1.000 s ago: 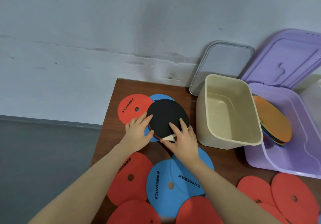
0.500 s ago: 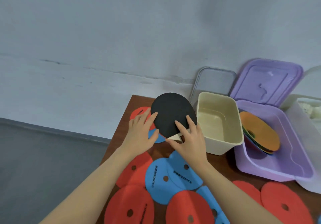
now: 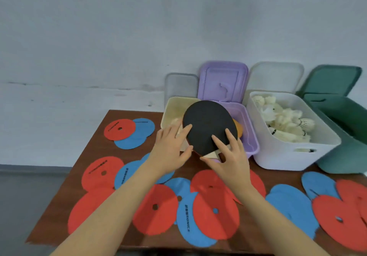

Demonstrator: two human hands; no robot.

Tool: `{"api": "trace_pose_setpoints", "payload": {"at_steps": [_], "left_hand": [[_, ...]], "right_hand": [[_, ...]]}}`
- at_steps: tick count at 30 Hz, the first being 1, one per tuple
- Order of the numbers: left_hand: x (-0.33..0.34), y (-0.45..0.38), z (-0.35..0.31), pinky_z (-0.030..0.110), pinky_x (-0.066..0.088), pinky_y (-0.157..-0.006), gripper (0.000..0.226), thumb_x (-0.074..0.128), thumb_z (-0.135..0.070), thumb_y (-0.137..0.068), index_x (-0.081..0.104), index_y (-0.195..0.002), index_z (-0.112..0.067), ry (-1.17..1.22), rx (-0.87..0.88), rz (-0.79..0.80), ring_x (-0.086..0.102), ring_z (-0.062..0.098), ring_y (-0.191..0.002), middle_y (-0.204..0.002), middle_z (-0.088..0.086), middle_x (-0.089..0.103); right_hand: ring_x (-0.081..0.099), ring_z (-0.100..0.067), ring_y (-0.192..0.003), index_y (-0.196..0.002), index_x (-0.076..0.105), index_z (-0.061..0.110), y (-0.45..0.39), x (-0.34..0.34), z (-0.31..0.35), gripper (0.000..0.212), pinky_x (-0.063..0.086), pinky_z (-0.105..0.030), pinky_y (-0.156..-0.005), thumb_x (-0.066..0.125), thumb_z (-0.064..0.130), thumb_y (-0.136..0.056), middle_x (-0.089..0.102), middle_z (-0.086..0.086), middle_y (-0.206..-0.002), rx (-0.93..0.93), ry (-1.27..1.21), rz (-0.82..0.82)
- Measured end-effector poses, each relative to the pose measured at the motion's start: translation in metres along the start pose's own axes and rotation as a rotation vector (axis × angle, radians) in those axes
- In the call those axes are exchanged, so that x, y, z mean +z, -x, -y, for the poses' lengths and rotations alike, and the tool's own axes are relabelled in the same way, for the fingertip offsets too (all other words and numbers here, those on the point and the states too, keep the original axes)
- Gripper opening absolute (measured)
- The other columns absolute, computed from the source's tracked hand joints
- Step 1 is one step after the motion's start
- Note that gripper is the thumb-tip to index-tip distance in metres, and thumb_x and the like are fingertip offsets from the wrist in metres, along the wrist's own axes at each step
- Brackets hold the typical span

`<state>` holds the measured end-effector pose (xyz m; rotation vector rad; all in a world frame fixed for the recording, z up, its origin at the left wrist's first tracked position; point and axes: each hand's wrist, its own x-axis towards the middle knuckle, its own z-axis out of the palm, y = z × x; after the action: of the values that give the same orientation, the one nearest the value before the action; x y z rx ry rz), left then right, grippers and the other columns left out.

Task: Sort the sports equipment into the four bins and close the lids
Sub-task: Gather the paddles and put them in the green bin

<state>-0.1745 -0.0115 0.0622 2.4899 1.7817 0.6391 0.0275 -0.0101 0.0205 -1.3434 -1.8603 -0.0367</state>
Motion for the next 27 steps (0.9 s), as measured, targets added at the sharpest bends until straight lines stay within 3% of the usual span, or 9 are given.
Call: {"api": "trace_pose_setpoints", "payload": {"at_steps": [8, 12, 18, 24, 27], "left_hand": [[0.023, -0.048, -0.087, 0.043, 0.033, -0.097, 0.063, 0.036, -0.05, -0.084, 0.041, -0.139, -0.021, 0.016, 0.11, 0.025, 0.044, 0.031, -0.123, -0.149, 0.011, 0.031], [0.044, -0.082, -0.116, 0.045, 0.035, -0.097, 0.063, 0.037, -0.05, -0.082, 0.042, -0.138, -0.021, 0.026, 0.152, 0.005, 0.04, 0.03, -0.127, -0.148, 0.009, 0.033], [0.078, -0.148, -0.148, 0.045, 0.04, -0.092, 0.059, 0.042, -0.048, -0.083, 0.046, -0.134, -0.019, 0.047, 0.193, -0.023, 0.052, 0.031, -0.114, -0.142, 0.013, 0.043], [0.108, -0.217, -0.187, 0.041, 0.033, -0.103, 0.061, 0.031, -0.055, -0.088, 0.031, -0.143, -0.028, 0.071, 0.2, 0.012, 0.04, 0.026, -0.129, -0.152, 0.006, 0.027], [0.123, -0.245, -0.209, 0.044, 0.031, -0.104, 0.061, 0.031, -0.054, -0.087, 0.032, -0.143, -0.028, 0.104, 0.199, 0.015, 0.035, 0.028, -0.132, -0.152, 0.006, 0.026]], "right_hand": [[0.051, -0.04, -0.114, -0.121, 0.062, 0.021, 0.006, -0.065, -0.075, 0.062, 0.052, -0.049, -0.08, 0.063, 0.058, -0.071, 0.047, -0.016, -0.139, 0.033, 0.105, -0.098], [0.048, -0.045, -0.117, -0.123, 0.06, 0.021, -0.003, -0.081, -0.116, 0.064, 0.05, -0.055, -0.083, 0.059, 0.062, -0.073, 0.045, -0.017, -0.14, 0.044, 0.124, -0.124], [0.051, -0.045, -0.114, -0.118, 0.065, 0.019, -0.041, -0.103, -0.184, 0.061, 0.048, -0.053, -0.089, 0.06, 0.059, -0.073, 0.049, -0.02, -0.135, 0.028, 0.172, -0.112], [0.047, -0.047, -0.12, -0.117, 0.065, 0.017, -0.08, -0.131, -0.253, 0.061, 0.047, -0.055, -0.091, 0.064, 0.057, -0.071, 0.048, -0.02, -0.136, 0.029, 0.24, -0.095], [0.046, -0.051, -0.12, -0.116, 0.066, 0.017, -0.098, -0.145, -0.281, 0.061, 0.045, -0.057, -0.09, 0.071, 0.051, -0.066, 0.05, -0.02, -0.135, 0.033, 0.294, -0.088]]}}
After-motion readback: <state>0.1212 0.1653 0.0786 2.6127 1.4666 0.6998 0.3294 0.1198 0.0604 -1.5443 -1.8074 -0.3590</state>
